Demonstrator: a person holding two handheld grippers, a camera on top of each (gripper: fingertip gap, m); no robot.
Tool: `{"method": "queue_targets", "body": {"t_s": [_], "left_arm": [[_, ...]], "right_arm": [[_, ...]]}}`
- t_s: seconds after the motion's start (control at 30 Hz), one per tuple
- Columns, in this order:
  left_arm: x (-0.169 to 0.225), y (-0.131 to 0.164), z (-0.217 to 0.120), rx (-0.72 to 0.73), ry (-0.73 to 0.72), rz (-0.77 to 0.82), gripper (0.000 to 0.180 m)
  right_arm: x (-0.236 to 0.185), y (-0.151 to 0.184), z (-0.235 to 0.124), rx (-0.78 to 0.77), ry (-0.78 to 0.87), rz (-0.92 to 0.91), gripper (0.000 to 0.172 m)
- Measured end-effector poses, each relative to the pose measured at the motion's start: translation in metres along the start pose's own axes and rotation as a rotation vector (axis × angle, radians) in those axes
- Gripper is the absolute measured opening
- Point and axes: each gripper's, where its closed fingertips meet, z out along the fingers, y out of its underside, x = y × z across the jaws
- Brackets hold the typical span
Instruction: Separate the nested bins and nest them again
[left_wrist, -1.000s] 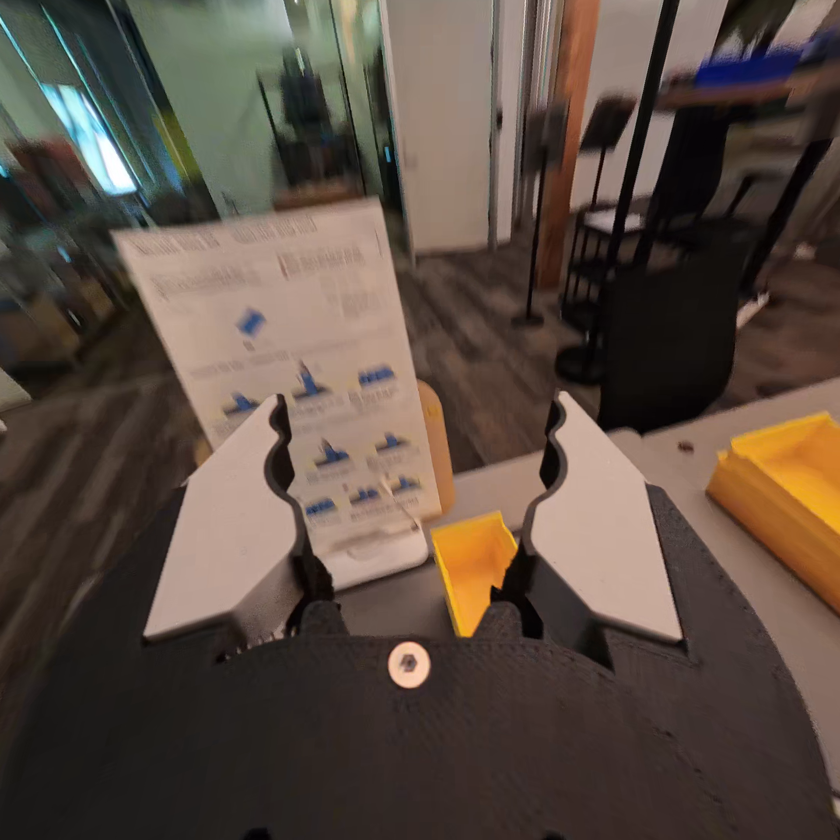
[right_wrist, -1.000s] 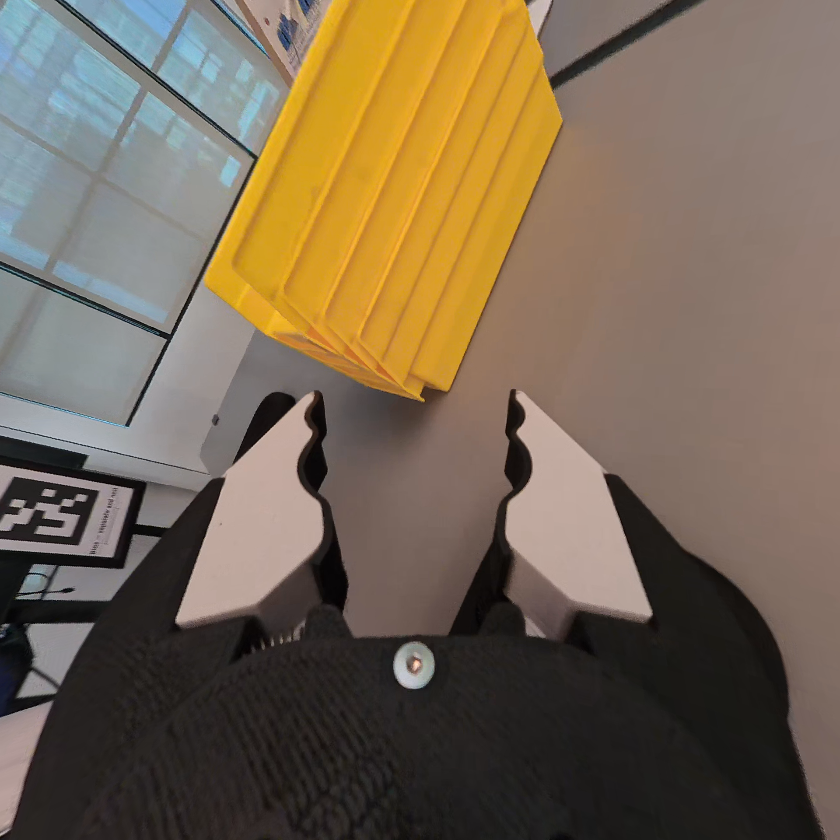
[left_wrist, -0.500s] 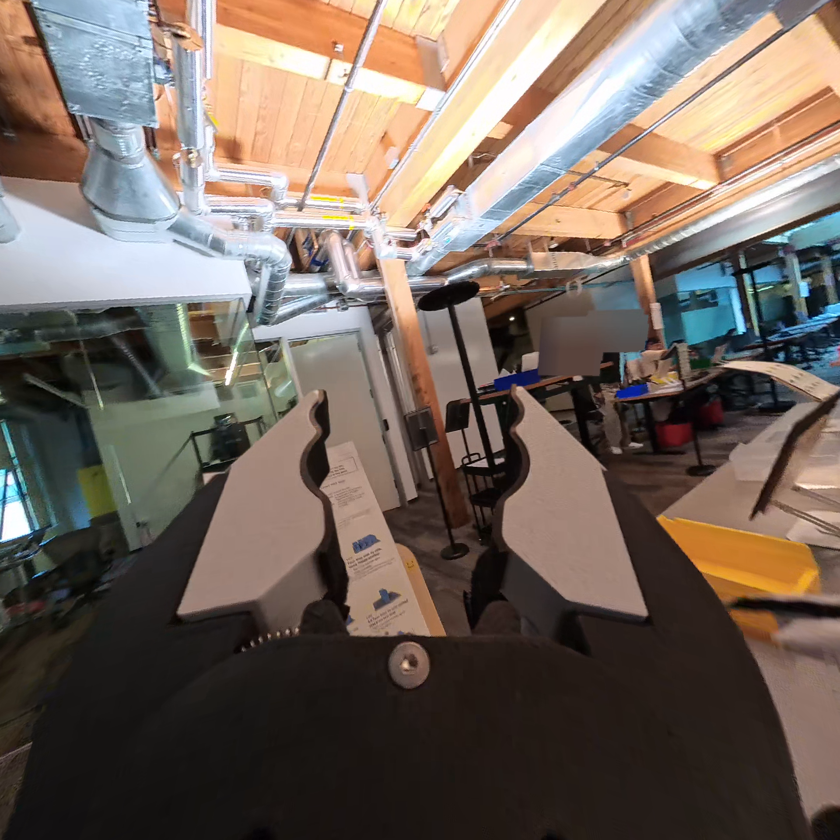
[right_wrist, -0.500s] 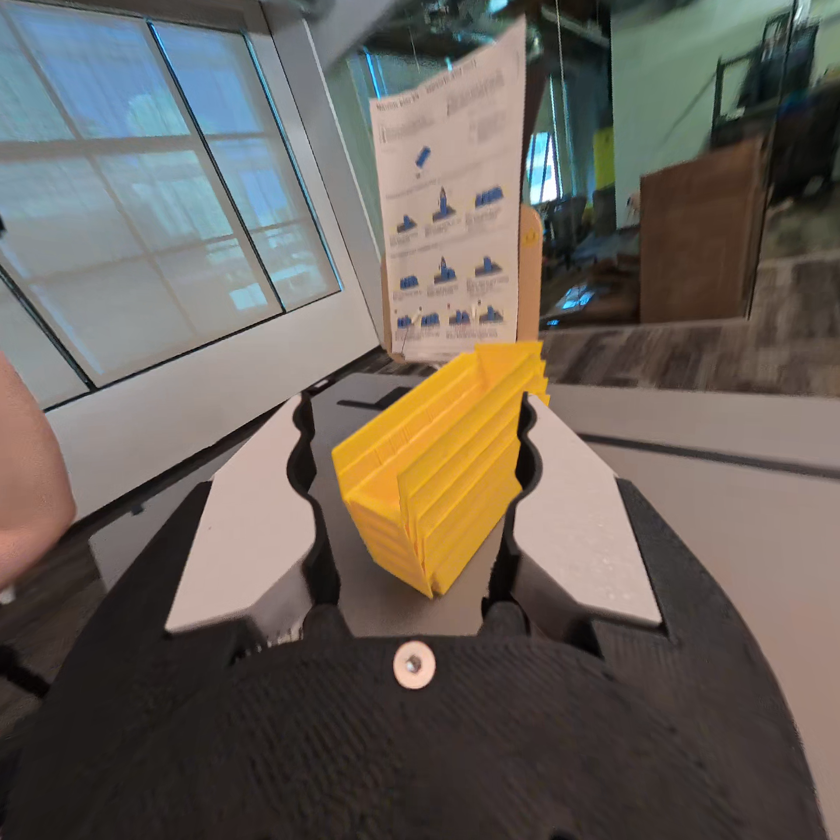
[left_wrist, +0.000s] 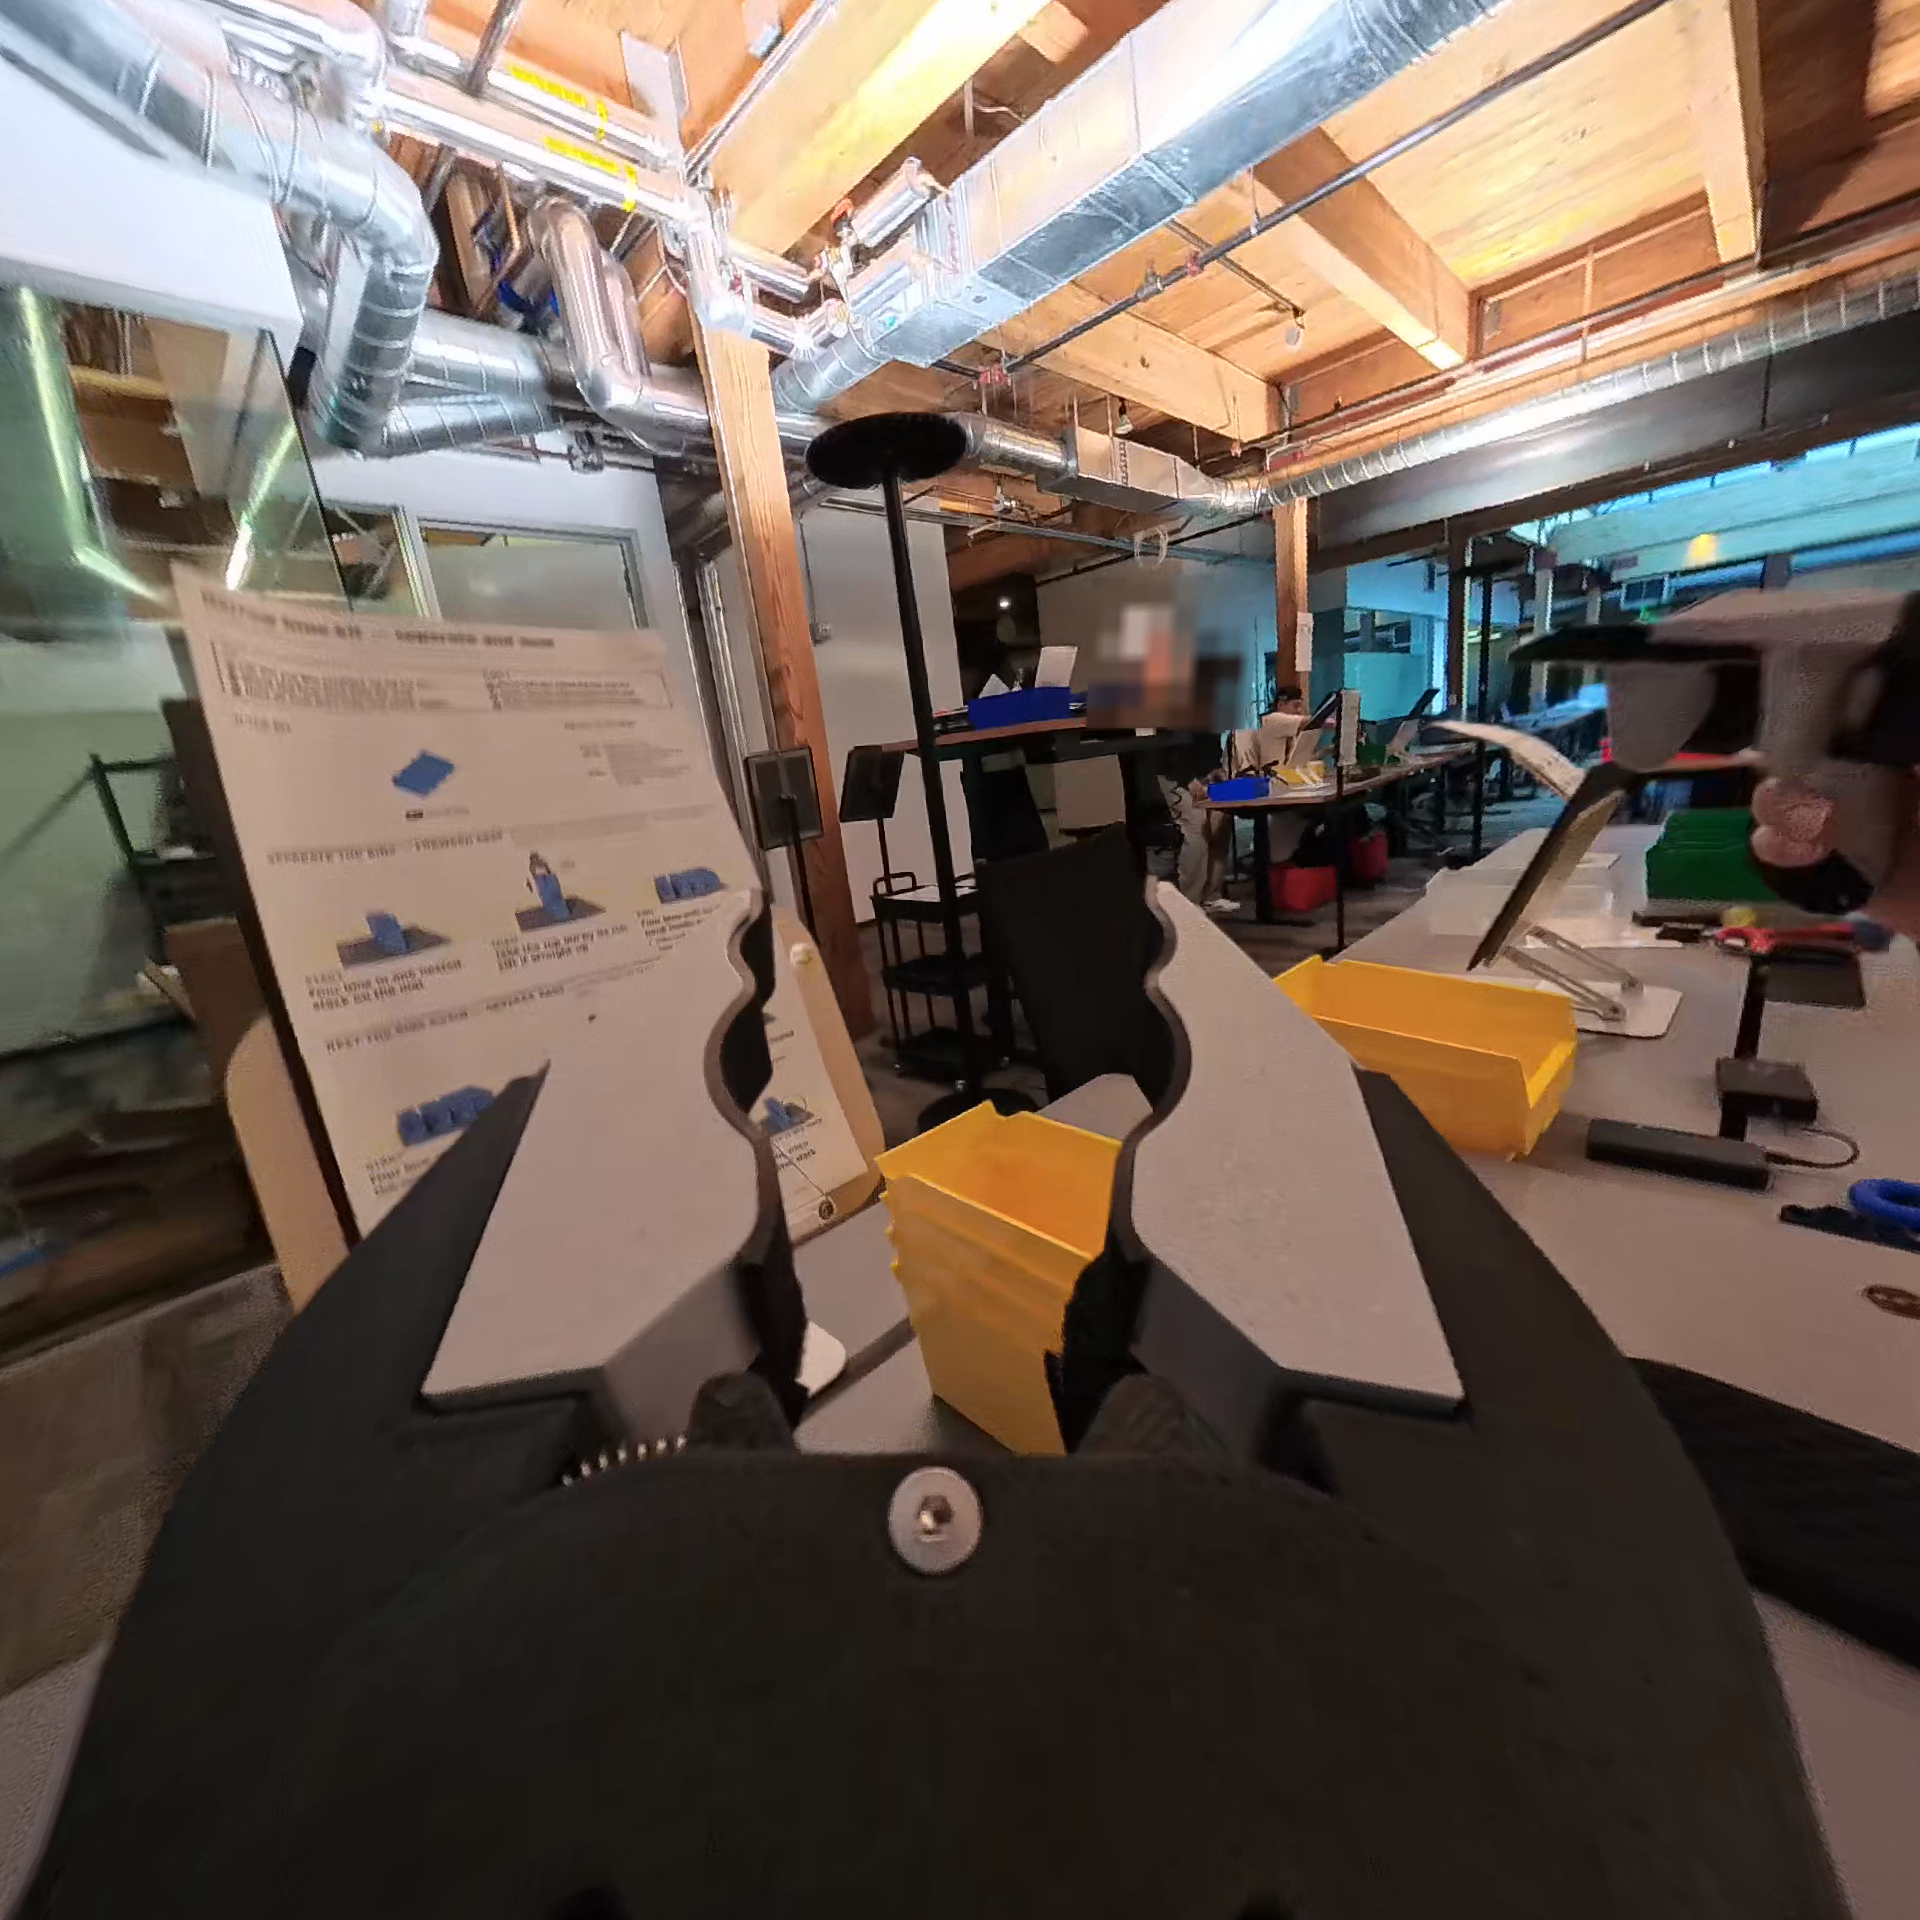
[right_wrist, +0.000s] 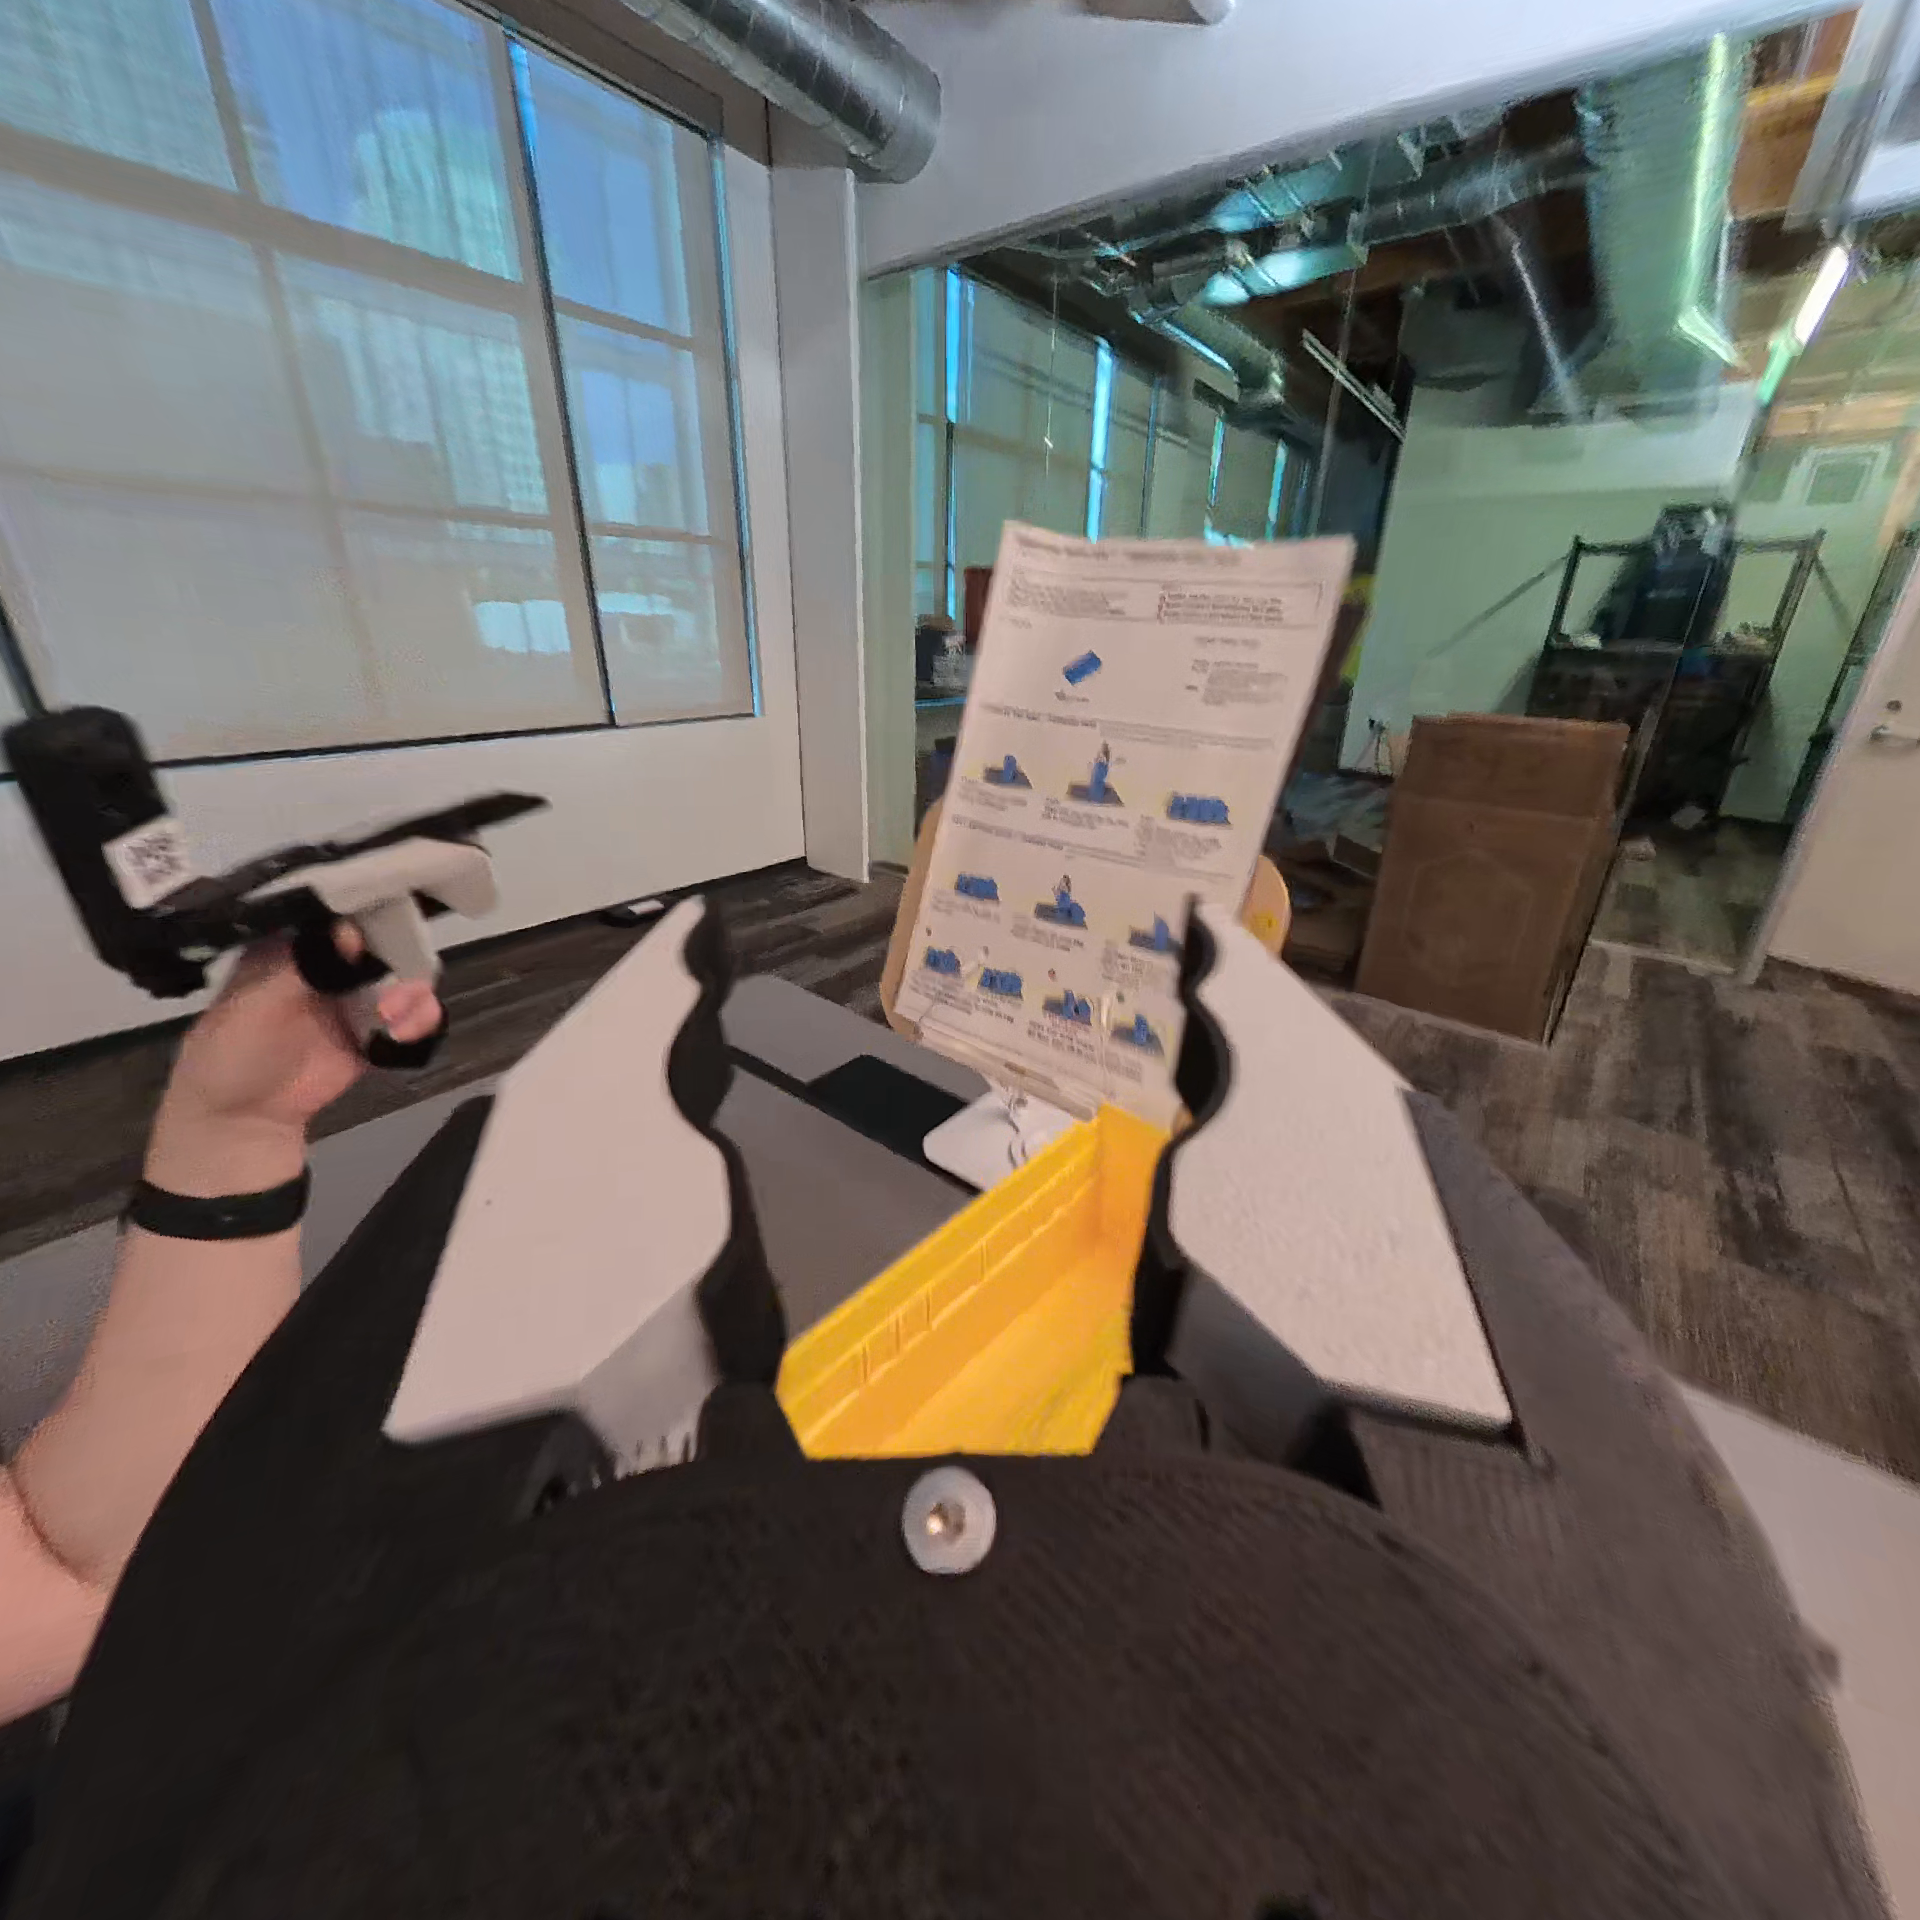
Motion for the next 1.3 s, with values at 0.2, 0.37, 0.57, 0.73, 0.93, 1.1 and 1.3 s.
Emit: {"method": "queue_targets", "body": {"t_s": [0.2,0.37,0.57,0.73,0.93,1.1,1.3], "left_arm": [[-0.031,0.009,-0.003,0.018,0.022,-0.111,0.068],[-0.057,0.02,-0.01,-0.012,-0.007,-0.151,0.067],[-0.075,0.032,-0.017,-0.048,-0.013,-0.211,0.066],[-0.09,0.036,-0.026,-0.043,-0.027,-0.261,0.066],[-0.091,0.024,-0.034,0.025,0.005,-0.304,0.064],[-0.095,0.026,-0.036,0.021,0.001,-0.316,0.063],[-0.099,0.032,-0.034,0.011,0.001,-0.347,0.063]], "right_arm": [[-0.004,0.007,0.092,-0.205,0.058,-0.039,0.131],[0.027,0.083,0.151,-0.62,0.276,-0.011,0.133],[0.034,0.2,0.173,-1.062,0.385,0.232,0.134],[0.042,0.277,0.163,-1.278,0.477,0.35,0.137],[0.051,0.334,0.139,-1.467,0.556,0.328,0.145],[0.054,0.348,0.13,-1.515,0.552,0.385,0.143],[0.052,0.345,0.13,-1.544,0.528,0.407,0.126]]}}
